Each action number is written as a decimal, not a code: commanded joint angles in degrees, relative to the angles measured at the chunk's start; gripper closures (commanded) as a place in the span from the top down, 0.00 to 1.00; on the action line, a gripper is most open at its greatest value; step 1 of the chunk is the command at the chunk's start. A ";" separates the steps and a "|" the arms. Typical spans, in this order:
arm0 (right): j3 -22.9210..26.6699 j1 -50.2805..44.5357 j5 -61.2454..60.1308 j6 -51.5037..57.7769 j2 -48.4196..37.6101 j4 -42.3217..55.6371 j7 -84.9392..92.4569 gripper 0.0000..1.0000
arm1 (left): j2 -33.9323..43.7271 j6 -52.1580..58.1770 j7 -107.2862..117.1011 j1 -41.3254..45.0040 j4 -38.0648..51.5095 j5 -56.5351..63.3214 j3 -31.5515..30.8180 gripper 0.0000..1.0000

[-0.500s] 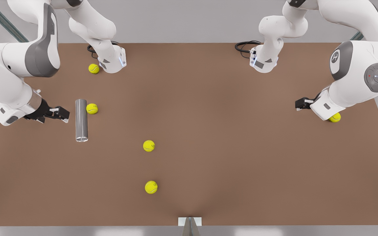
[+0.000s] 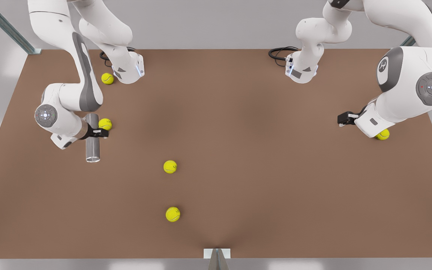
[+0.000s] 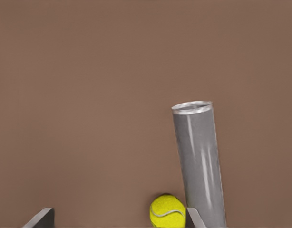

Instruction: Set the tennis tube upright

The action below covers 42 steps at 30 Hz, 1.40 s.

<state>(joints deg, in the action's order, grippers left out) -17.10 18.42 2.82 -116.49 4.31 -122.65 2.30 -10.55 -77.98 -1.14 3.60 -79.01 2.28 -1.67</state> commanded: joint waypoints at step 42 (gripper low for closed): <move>0.05 15.06 4.92 -28.35 13.18 -14.81 10.97 1.00 | -0.87 -0.06 0.18 0.00 -0.26 -0.08 0.00 1.00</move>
<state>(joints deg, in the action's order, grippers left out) -17.05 33.49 7.73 -144.84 17.62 -137.46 13.27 -11.43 -78.05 -0.99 3.60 -79.28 2.19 -1.67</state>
